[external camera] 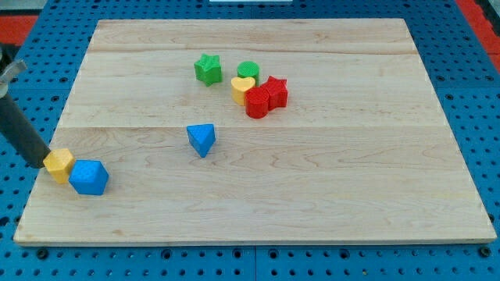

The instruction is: Push the blue triangle to the right of the blue cube

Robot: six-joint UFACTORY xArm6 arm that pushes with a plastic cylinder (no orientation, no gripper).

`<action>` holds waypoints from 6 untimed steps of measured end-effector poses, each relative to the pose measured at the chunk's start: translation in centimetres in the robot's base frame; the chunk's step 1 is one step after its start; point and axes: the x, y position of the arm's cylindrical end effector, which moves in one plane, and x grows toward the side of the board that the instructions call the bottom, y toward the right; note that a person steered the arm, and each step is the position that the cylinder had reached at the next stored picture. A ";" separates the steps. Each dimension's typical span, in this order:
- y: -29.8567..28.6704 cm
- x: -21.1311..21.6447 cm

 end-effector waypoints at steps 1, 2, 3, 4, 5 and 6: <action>4.6 -4.7; 12.9 -7.4; 19.3 -9.2; 25.5 -4.8; 20.8 -0.4; 16.3 -0.1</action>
